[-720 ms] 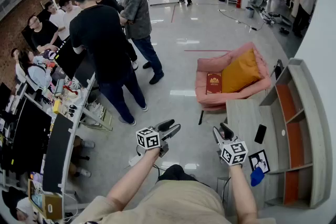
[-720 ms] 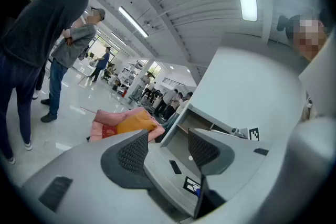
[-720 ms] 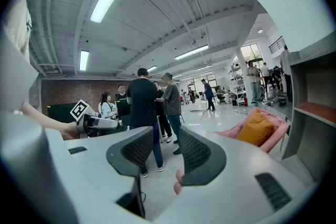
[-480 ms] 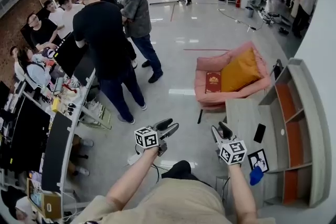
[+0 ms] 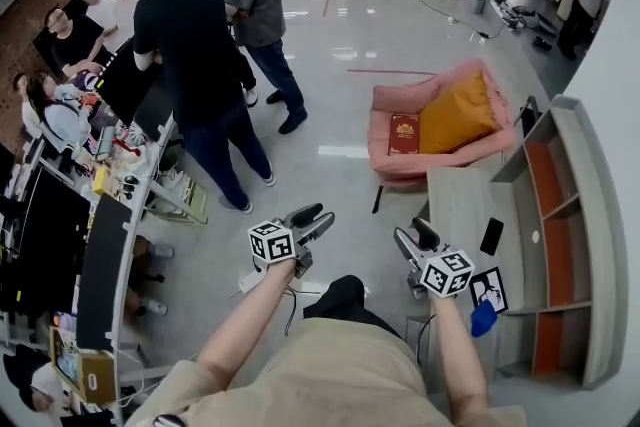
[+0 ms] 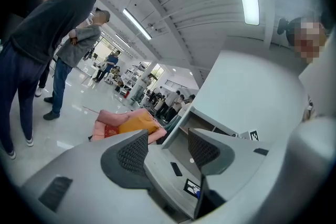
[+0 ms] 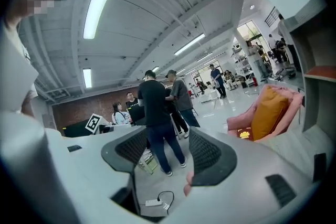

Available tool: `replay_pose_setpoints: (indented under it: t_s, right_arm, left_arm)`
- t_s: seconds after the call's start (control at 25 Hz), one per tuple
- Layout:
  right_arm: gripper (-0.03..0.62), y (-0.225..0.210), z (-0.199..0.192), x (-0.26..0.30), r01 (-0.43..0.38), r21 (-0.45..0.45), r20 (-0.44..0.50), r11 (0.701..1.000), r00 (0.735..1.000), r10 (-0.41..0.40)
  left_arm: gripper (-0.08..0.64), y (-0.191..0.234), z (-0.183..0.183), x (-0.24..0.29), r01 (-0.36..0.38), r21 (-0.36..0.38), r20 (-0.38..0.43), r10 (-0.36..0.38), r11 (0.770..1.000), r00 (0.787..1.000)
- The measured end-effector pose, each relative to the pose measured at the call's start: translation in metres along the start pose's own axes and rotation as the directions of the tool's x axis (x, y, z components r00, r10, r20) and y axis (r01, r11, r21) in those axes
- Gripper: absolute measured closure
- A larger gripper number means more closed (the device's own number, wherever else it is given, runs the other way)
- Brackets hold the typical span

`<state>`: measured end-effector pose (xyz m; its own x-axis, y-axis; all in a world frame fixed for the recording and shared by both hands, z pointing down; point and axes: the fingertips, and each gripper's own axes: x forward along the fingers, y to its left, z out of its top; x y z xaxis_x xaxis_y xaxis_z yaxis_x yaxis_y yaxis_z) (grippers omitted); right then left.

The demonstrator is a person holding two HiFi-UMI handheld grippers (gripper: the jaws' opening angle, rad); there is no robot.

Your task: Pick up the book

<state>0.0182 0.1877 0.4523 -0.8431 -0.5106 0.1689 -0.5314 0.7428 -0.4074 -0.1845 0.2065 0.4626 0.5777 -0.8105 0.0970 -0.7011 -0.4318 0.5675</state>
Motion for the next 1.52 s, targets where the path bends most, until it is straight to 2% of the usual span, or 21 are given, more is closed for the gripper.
replay_pose_setpoints:
  t_s: [0.12, 0.52, 0.96, 1.16, 1.52]
  right_arm:
    - [0.341, -0.005, -0.001, -0.001, -0.009, 0.010, -0.018, 1.000, 1.000, 0.009]
    - [0.339, -0.016, -0.003, -0.021, 0.036, 0.038, 0.016, 0.999, 0.999, -0.037]
    - [0.339, -0.033, 0.007, -0.042, 0.102, 0.047, 0.095, 0.994, 0.990, -0.106]
    - [0.339, -0.056, 0.012, -0.033, 0.128, 0.059, 0.103, 0.990, 0.986, -0.134]
    - [0.339, -0.114, 0.038, 0.017, 0.183, 0.076, 0.121, 0.980, 0.974, -0.191]
  left_arm:
    - [0.314, 0.001, 0.003, 0.003, -0.005, -0.002, 0.001, 0.005, 1.000, 1.000]
    - [0.314, -0.002, -0.007, 0.017, 0.018, -0.010, -0.035, -0.019, 1.000, 0.999]
    - [0.314, -0.007, -0.015, 0.033, 0.041, -0.028, -0.059, -0.043, 0.999, 0.997]
    - [0.314, 0.012, -0.012, 0.048, 0.037, -0.042, -0.073, -0.040, 0.998, 0.996]
    - [0.314, 0.071, 0.010, 0.100, 0.045, -0.085, -0.106, -0.054, 0.995, 0.993]
